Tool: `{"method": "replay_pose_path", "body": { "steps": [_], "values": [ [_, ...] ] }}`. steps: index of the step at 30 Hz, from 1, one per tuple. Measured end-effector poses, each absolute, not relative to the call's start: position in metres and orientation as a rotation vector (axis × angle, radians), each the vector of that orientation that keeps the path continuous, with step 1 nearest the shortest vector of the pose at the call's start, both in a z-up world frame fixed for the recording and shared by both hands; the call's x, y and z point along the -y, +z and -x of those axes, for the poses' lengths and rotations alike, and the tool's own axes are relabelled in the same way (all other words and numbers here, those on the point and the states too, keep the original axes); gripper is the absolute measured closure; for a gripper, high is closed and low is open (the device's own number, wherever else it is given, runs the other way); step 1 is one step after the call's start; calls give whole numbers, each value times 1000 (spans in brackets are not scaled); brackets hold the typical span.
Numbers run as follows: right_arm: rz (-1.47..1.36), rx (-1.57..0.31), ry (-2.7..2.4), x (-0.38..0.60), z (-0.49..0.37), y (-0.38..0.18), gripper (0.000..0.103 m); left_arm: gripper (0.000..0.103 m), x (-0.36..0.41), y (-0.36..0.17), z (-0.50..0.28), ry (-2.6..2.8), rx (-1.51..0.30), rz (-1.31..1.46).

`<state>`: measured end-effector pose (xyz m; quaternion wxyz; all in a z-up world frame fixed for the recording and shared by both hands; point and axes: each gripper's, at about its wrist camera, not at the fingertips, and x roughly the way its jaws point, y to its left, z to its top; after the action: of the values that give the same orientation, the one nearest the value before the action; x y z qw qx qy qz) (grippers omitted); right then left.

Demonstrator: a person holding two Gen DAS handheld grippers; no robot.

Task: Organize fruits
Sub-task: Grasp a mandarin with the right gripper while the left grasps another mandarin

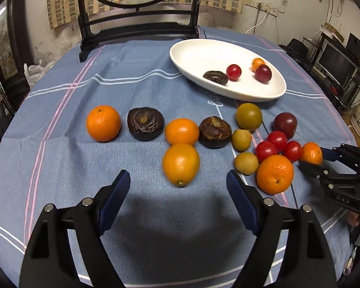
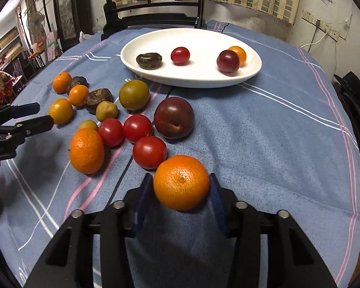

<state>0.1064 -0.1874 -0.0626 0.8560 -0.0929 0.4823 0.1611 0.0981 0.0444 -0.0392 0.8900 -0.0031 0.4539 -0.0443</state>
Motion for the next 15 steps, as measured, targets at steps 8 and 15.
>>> {"method": "replay_pose_path", "body": {
  "steps": [8, 15],
  "values": [
    [157, -997, 338, 197, -100, -59, 59, 30, -40, -46, -110, -88, -959, -3],
    [131, -968, 342, 208, -88, -49, 59, 39, -35, -54, -124, -76, -988, 4]
  ]
}}
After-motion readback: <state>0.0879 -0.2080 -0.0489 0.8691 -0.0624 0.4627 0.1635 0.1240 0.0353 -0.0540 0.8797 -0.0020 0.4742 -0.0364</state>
